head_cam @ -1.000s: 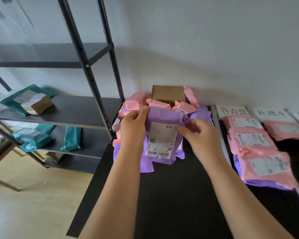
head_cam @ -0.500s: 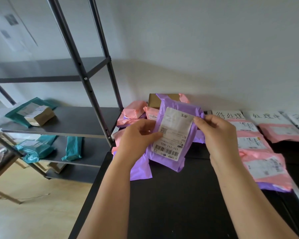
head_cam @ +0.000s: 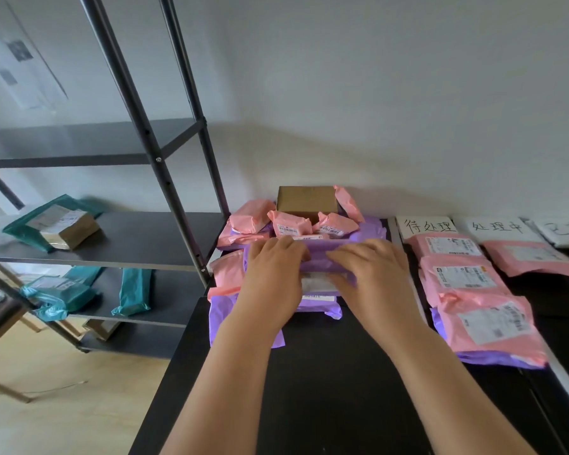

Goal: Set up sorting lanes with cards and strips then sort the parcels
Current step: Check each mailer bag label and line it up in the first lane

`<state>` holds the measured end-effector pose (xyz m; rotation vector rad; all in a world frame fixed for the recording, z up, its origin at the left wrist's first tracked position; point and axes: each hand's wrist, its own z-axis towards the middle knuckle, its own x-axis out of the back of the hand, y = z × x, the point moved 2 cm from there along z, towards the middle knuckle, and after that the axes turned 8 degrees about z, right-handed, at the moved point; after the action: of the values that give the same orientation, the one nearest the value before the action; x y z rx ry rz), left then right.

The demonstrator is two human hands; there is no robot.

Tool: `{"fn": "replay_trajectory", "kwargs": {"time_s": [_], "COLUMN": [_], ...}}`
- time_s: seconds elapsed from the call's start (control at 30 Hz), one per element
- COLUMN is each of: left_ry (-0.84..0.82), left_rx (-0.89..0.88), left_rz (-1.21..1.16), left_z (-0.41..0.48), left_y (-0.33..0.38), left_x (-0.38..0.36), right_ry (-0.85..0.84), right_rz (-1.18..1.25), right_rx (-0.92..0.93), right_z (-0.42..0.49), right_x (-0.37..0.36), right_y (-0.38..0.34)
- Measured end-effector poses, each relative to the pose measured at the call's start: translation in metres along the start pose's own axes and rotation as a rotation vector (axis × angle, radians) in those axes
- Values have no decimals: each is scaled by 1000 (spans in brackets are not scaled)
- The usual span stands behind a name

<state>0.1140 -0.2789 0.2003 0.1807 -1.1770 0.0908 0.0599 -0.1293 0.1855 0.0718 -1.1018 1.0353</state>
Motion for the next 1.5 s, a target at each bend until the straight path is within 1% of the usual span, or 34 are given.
{"fn": "replay_trajectory", "kwargs": {"time_s": [0.13, 0.2, 0.23, 0.3, 0.33, 0.37, 0.4, 0.47, 0.5, 0.57, 0.63, 0.73, 0.87, 0.97, 1.07, 1.13, 1.2, 1.37, 1.5], "left_ry": [56, 128, 198, 391, 468, 499, 476, 341, 277, 189, 164, 218, 254, 211, 133, 91, 49, -5, -23], "left_rx": [-58, -45, -21, 76, 148, 232, 333, 537, 601, 626, 613, 657, 714, 687, 592, 527, 464, 362, 328], "left_rz": [-50, -114, -139, -165, -200, -267, -363, -577, -666, -798, -854, -877, -984, -1042, -1075, -1137, -1209, -1287, -1329], "left_z": [1, -1, -3, -8, -9, -11, -11, -11, -12, -13, -13, -14, -15, -16, -19, -20, -21, -23, -26], "left_y": [6, 10, 12, 14, 14, 13, 12, 8, 7, 10, 15, 14, 7, 4, 5, 7, 8, 7, 7], "left_x": [3, 8, 11, 18, 21, 22, 24, 22, 21, 19, 21, 23, 25, 29, 36, 42, 50, 68, 76], "right_ry": [103, 149, 168, 193, 202, 211, 219, 234, 232, 223, 202, 116, 15, 56, 173, 271, 327, 332, 329], "right_rz": [14, 57, 87, 190, 270, 377, 514, 784, 888, 1020, 1082, 1130, 1108, 1123, 1097, 1128, 1139, 1180, 1179], "right_rx": [-7, -19, -38, -118, -186, -266, -350, -487, -524, -546, -529, -488, -459, -450, -464, -486, -478, -457, -450], "right_z": [-5, -3, -2, -1, -1, -2, -2, -2, -2, -3, -5, -7, -7, -3, 5, 7, 6, 1, -1], "right_x": [0, 3, 5, 9, 11, 13, 15, 18, 19, 19, 17, 16, 21, 31, 46, 56, 63, 74, 78], "right_y": [5, 5, 6, 8, 11, 14, 17, 21, 20, 18, 14, 12, 12, 8, 6, 5, 4, -5, -10]}}
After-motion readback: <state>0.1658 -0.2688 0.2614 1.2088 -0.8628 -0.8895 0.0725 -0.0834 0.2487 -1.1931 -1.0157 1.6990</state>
